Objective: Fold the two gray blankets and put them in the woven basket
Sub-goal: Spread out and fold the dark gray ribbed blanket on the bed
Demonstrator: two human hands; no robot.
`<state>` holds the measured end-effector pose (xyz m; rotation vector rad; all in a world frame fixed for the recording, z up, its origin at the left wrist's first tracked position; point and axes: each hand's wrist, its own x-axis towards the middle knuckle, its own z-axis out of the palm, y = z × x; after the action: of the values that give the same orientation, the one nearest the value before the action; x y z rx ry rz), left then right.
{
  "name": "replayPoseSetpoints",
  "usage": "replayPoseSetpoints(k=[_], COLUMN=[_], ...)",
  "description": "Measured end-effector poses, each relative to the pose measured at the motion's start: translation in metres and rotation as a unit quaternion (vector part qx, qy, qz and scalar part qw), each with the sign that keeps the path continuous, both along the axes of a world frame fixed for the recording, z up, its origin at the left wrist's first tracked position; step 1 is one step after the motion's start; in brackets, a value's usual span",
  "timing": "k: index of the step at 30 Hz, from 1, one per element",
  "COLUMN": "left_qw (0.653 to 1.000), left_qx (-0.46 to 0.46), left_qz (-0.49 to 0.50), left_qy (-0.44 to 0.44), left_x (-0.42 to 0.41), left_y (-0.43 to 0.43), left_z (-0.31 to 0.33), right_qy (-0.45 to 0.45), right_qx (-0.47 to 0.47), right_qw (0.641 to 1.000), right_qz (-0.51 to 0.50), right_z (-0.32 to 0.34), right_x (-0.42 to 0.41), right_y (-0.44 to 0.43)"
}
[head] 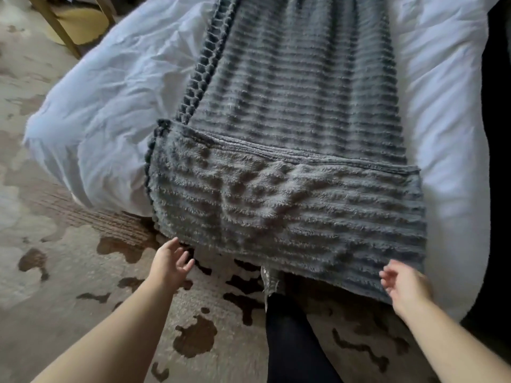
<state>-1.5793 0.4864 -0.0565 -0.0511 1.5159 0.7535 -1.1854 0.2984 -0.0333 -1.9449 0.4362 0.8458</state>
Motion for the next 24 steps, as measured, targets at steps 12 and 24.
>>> replayPoseSetpoints(k=[12, 24], left_qw=[0.986, 0.962], left_qx=[-0.011, 0.108], left_qz=[0.137, 0.179], left_qy=[-0.099, -0.177], left_x=[0.022, 0.001], left_y=[0.014, 0.018], left_z=[-0.109, -0.024], right_qy=[0.228, 0.17], right_qx=[0.168, 0.051], right_qw=[0.911, 0.935], right_qz=[-0.3, -0.307], right_z=[-0.115, -0.045], right_x=[-0.028, -0.018], right_y=[-0.022, -0.024])
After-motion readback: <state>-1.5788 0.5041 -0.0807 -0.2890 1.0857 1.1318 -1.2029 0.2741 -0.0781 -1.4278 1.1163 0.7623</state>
